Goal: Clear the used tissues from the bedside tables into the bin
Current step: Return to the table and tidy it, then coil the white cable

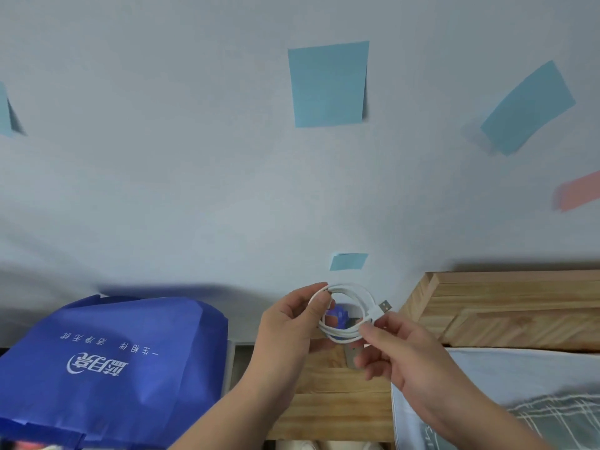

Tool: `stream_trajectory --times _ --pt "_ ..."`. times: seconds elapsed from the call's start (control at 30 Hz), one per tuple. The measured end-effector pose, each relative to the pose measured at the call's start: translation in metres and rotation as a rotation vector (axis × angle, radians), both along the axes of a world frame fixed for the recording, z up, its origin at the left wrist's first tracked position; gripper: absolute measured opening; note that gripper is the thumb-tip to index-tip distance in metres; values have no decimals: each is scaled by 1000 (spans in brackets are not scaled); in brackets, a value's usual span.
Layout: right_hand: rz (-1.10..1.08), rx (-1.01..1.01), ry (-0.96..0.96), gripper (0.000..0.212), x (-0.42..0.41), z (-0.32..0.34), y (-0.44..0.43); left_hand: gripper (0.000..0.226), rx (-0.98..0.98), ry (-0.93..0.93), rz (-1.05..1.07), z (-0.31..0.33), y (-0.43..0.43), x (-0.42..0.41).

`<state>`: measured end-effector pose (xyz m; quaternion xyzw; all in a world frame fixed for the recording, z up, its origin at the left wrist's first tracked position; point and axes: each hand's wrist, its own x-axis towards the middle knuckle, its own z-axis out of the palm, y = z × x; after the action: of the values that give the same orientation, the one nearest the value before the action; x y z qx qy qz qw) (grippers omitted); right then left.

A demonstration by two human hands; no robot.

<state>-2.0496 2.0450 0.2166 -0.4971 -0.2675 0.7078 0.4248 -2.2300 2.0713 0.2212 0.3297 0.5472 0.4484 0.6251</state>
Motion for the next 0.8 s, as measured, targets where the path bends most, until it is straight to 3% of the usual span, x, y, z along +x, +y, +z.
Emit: stream_trajectory --times 0.13,0.23,0.33,0.43,0.63,0.8 --pt "-20 -70 -90 11 -2 -46 -1 27 -76 74 -119 -39 -8 -8" --pt "16 -163 -213 19 -3 -100 -2 21 -220 116 -135 -84 -16 -13" --pt "58 -271 -342 8 -8 -169 -8 21 -426 169 -142 -152 -26 -18" --pt "89 -407 -430 10 -15 -247 -14 14 -561 238 -140 -233 -37 -20" --pt "24 -612 -372 10 -32 -394 -8 7 -722 257 -95 -388 -28 -24" --pt "-174 -654 -253 8 -44 -475 22 2 -675 260 6 -477 12 -17"
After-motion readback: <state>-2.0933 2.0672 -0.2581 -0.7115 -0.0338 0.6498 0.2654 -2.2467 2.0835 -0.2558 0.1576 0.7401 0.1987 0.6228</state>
